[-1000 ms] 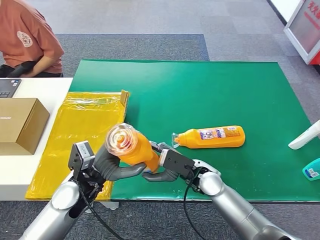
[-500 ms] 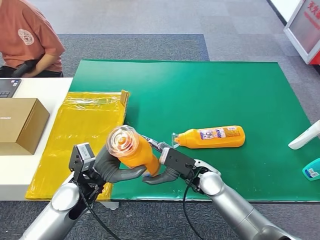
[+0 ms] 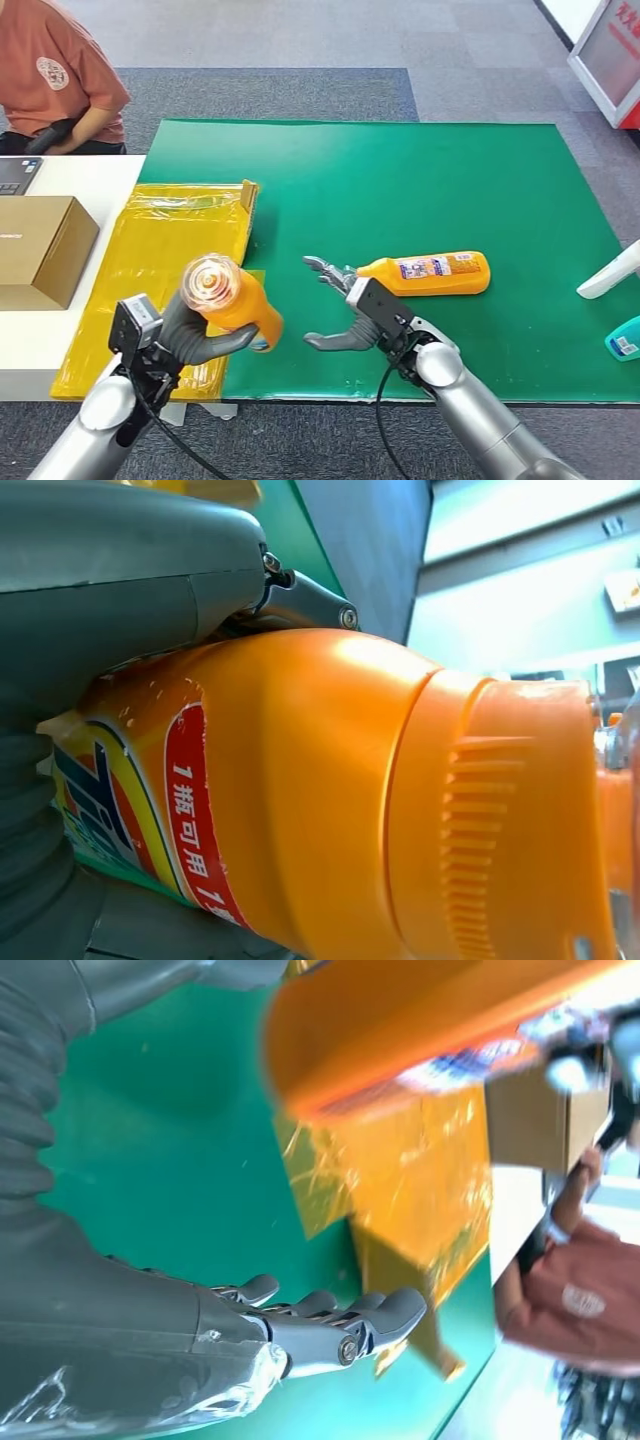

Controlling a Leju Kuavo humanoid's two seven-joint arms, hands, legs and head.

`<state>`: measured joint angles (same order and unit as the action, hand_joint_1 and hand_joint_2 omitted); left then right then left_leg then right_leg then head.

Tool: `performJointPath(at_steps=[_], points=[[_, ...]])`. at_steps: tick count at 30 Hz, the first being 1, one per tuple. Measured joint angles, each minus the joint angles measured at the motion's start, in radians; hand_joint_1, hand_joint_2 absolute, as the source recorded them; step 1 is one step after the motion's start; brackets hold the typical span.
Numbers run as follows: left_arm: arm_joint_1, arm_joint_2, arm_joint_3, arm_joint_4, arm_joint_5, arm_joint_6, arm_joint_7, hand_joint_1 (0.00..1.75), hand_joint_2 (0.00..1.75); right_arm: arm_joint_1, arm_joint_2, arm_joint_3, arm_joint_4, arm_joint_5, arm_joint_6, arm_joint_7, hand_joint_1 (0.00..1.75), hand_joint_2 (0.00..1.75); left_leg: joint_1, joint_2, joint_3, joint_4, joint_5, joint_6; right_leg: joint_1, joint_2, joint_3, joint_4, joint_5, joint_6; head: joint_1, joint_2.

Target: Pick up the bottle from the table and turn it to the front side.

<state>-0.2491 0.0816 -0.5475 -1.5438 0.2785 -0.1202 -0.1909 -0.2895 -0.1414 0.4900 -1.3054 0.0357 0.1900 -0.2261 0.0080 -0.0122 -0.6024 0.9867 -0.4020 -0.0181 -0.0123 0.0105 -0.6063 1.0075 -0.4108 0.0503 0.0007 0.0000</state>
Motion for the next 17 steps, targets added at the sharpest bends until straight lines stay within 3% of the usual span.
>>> performJointPath(at_steps=[10,17], points=[[0.073,0.045,0.133,-0.006,-0.18,0.077,-0.027,1.75,1.75,0.059,-0.007,-0.107,-0.057,0.015,-0.009,0.011,0.0,1.75,0.0,0.0,0.0,0.0,0.0,0.0,0.0,0.0,0.0,0.0,0.0,0.0,0.0,0.0],[0.085,0.051,0.155,-0.015,-0.519,0.191,0.013,1.75,1.75,0.097,-0.007,-0.151,-0.093,0.031,-0.017,0.016,0.0,1.75,0.0,0.0,0.0,0.0,0.0,0.0,0.0,0.0,0.0,0.0,0.0,0.0,0.0,0.0]])
